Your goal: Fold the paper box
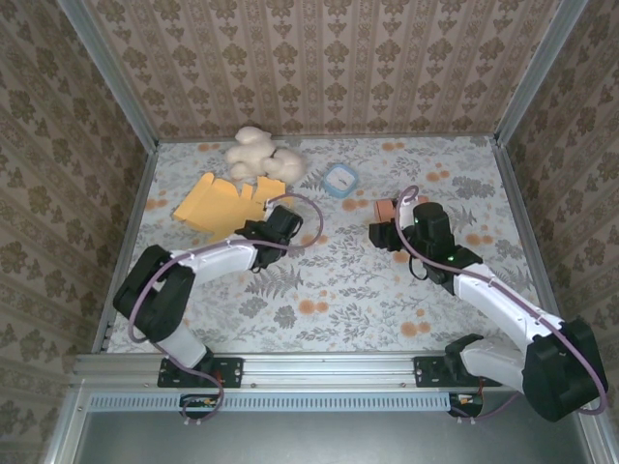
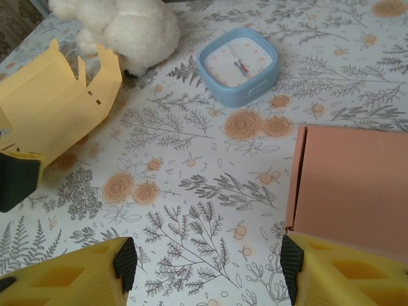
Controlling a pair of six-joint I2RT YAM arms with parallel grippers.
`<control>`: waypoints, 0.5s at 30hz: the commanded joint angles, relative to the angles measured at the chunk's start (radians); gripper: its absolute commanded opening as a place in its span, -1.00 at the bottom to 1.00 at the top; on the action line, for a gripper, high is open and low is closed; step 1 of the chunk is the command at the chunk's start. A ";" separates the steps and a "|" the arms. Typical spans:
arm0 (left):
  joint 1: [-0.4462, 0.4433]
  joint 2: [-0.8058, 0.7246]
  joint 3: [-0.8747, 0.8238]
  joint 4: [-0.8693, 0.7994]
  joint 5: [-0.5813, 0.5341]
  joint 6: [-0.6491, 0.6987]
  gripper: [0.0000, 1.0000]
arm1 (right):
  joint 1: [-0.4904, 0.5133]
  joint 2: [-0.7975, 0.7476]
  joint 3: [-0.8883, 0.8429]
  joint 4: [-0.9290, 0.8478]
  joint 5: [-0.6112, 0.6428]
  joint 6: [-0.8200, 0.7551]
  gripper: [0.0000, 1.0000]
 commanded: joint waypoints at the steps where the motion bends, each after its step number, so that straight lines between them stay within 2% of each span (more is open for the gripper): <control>1: 0.023 0.045 0.038 -0.052 -0.018 0.036 0.46 | 0.004 -0.029 -0.009 -0.012 0.010 0.005 0.29; 7: -0.006 0.110 0.070 -0.044 0.009 0.063 0.44 | 0.005 -0.033 -0.010 -0.016 0.014 0.004 0.29; 15: -0.036 0.160 0.105 -0.046 -0.015 0.071 0.44 | 0.005 -0.022 -0.007 -0.018 0.012 0.009 0.29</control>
